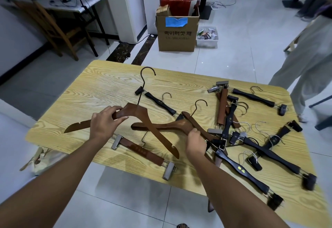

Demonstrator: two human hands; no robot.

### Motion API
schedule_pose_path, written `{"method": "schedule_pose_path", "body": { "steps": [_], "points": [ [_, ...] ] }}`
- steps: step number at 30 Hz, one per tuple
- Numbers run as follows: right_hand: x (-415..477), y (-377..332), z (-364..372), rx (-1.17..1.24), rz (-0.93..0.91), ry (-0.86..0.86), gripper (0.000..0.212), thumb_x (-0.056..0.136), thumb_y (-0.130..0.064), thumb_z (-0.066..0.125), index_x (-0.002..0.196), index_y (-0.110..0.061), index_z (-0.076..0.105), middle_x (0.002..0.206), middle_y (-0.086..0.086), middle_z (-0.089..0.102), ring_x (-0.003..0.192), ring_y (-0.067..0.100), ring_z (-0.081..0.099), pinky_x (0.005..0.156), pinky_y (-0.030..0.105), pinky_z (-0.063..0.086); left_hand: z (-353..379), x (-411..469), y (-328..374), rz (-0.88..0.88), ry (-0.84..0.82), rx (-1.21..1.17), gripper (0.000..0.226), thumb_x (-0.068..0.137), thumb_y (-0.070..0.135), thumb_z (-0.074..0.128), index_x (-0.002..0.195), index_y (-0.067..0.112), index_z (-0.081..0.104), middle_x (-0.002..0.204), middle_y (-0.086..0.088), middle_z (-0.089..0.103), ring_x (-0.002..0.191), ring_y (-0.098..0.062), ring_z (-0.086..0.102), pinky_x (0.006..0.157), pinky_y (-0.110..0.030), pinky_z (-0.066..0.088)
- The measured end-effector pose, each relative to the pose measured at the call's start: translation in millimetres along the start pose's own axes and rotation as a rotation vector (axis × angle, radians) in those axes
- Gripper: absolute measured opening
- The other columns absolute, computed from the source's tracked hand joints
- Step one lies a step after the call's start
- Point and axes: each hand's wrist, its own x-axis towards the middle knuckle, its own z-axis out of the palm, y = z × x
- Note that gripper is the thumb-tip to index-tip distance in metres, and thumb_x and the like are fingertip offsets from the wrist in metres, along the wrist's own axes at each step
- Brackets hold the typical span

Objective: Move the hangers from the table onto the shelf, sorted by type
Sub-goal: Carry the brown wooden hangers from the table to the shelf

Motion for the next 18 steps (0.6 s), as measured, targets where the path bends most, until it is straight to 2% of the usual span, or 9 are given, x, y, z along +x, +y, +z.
{"method": "schedule_pose_path", "body": {
  "steps": [4,7,11,14,18],
  "points": [
    [3,0,-24,-0.073,-0.073,0.063,0.025,0.096,-0.003,0.039,0.120,-0.003,0.046,0.116,0.010,0.058,0.098,0.026,0.065,0.068,0.032,0.048,-10,-1,3,0.008,0.024,-0.002,0.040,0.080,0.042,0.069,0.112,0.019,0.065,0.099,-0.001,0.067,0.089,-0.024,0.063,0.089,-0.040,0.039],
    [6,0,-47,-0.090,-0.154,0.130,0.025,0.096,-0.005,0.036,0.119,-0.003,0.047,0.112,0.010,0.059,0.093,0.028,0.065,0.060,0.031,0.039,-21,-2,5,0.006,0.043,0.006,0.040,0.079,0.043,0.070,0.111,0.019,0.066,0.096,-0.002,0.067,0.089,-0.025,0.064,0.087,-0.040,0.041],
    [10,-4,-80,-0.095,-0.252,0.185,0.023,0.098,-0.017,0.040,0.118,-0.008,0.044,0.108,0.008,0.058,0.087,0.029,0.065,0.058,0.032,0.036,-41,-2,11,0.025,0.076,-0.003,0.040,0.080,0.043,0.069,0.112,0.019,0.065,0.095,-0.002,0.067,0.089,-0.025,0.064,0.083,-0.039,0.044],
    [8,-12,-108,-0.072,-0.309,0.227,0.032,0.095,-0.031,0.050,0.118,-0.013,0.037,0.103,0.005,0.056,0.080,0.030,0.064,0.056,0.033,0.038,-61,0,14,0.038,0.100,0.009,0.042,0.082,0.045,0.066,0.115,0.020,0.064,0.102,-0.002,0.068,0.091,-0.025,0.065,0.079,-0.036,0.047],
    [3,-34,-143,-0.108,-0.429,0.298,0.036,0.092,-0.037,0.053,0.118,-0.015,0.040,0.103,0.004,0.057,0.083,0.028,0.065,0.057,0.031,0.039,-96,-2,11,0.022,0.139,0.040,0.043,0.083,0.049,0.063,0.117,0.022,0.063,0.104,0.001,0.068,0.091,-0.025,0.065,0.075,-0.033,0.051]
  ]
}}
